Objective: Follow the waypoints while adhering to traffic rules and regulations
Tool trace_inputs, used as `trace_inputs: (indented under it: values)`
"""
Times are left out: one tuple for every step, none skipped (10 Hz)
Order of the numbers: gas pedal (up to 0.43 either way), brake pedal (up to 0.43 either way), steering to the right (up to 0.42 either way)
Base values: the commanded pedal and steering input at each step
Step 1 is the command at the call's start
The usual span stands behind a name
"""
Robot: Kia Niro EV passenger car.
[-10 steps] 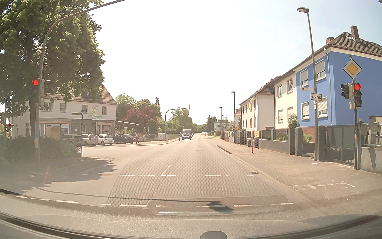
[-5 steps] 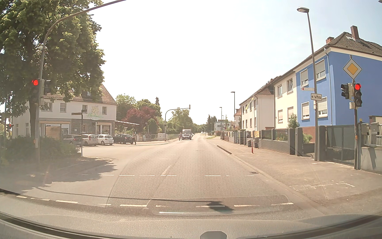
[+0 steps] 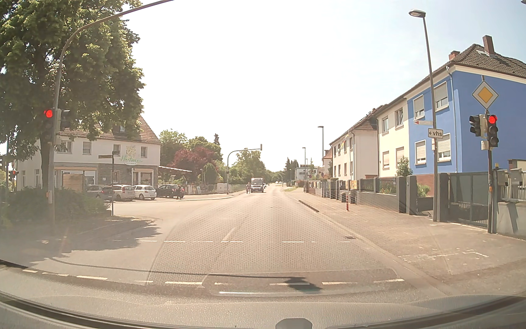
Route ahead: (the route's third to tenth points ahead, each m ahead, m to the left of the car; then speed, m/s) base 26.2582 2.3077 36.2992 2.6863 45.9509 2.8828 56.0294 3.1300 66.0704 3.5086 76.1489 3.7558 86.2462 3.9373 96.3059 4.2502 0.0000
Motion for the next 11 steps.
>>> trace_inputs:
  values:
    - [0.0,0.262,0.0]
    - [0.0,0.262,0.0]
    - [0.0,0.262,0.0]
    - [0.0,0.262,0.0]
    - [0.0,0.262,0.0]
    - [0.0,0.262,0.0]
    - [0.0,0.262,0.0]
    - [0.0,0.262,0.0]
    - [0.0,0.262,0.0]
    - [0.0,0.262,0.0]
    - [0.0,0.262,0.0]
